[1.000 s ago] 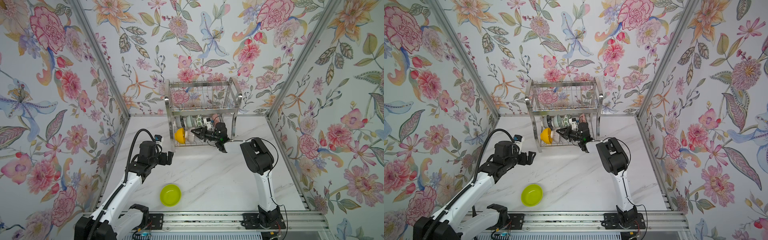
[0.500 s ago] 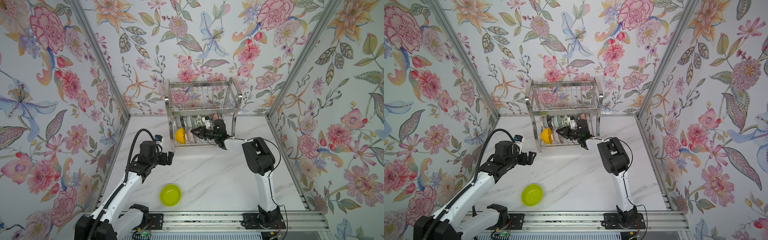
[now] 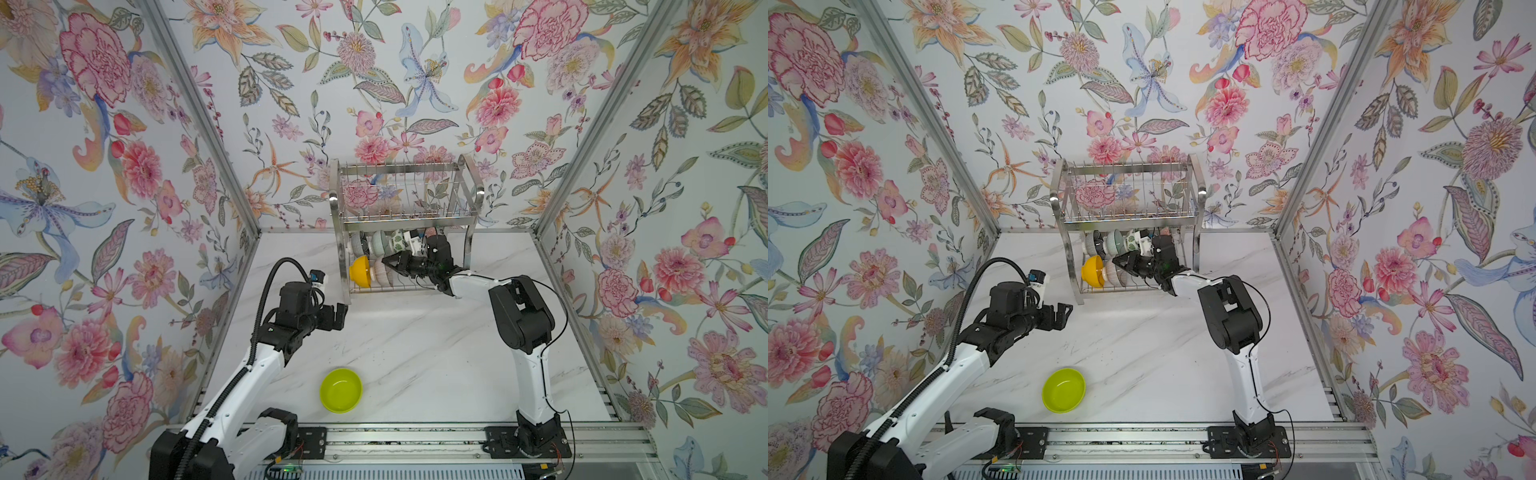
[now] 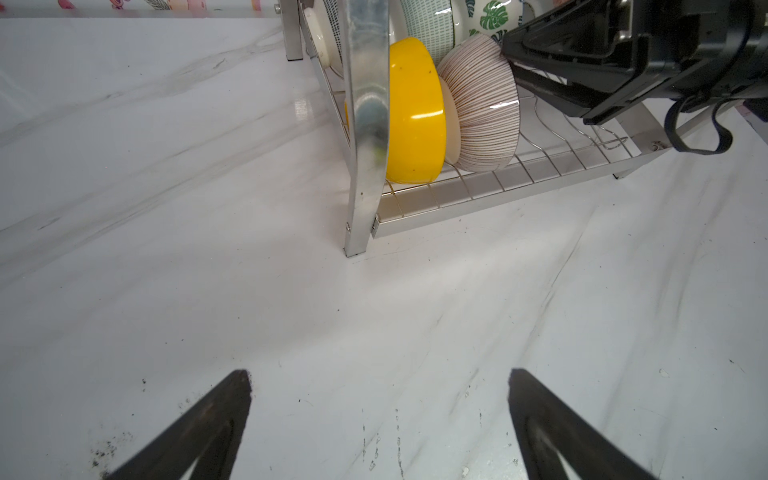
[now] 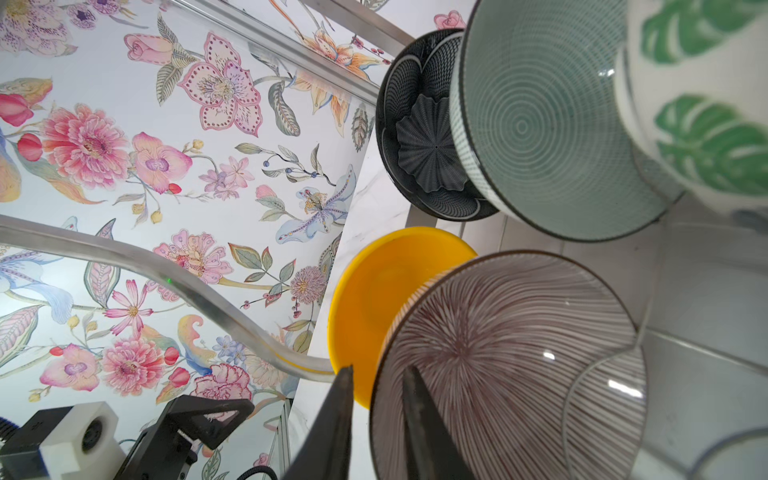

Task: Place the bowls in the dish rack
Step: 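Open the right gripper and release the purple-striped bowl against the yellow bowl, then withdraw the right gripper from the rack and swing it over the lime-green bowl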

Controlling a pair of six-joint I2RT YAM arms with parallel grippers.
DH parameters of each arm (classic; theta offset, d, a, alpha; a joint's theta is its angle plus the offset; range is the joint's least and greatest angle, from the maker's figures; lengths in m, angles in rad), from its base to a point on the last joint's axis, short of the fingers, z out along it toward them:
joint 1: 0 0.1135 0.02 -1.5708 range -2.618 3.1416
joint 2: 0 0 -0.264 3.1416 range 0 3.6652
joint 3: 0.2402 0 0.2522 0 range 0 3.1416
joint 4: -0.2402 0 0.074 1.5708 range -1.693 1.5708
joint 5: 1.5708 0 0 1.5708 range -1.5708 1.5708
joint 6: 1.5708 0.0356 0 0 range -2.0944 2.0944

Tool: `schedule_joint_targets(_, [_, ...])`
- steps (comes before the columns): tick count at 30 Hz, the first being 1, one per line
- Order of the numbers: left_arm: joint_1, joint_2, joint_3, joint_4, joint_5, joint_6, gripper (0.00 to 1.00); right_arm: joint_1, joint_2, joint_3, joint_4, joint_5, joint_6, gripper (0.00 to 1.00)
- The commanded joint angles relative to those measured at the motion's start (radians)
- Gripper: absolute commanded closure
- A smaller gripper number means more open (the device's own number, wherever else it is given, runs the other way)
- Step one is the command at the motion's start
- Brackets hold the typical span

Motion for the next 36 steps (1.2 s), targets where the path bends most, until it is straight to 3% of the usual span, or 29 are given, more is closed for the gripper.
schedule_joint_targets(1, [0.007, -0.001, -0.003, 0.007, -0.014, 0.014, 0.01, 0.004, -0.068, -0.017, -0.012, 0.035, -0.050, 0.76])
schedule_joint_targets(30, [0.008, 0.002, 0.002, -0.004, -0.027, 0.009, 0.01, 0.049, -0.296, -0.167, -0.228, 0.266, -0.398, 0.66])
schedule_joint_targets(36, [0.008, 0.002, 0.002, -0.005, -0.026, 0.007, 0.01, 0.097, -0.355, -0.208, -0.256, 0.295, -0.446, 0.65])
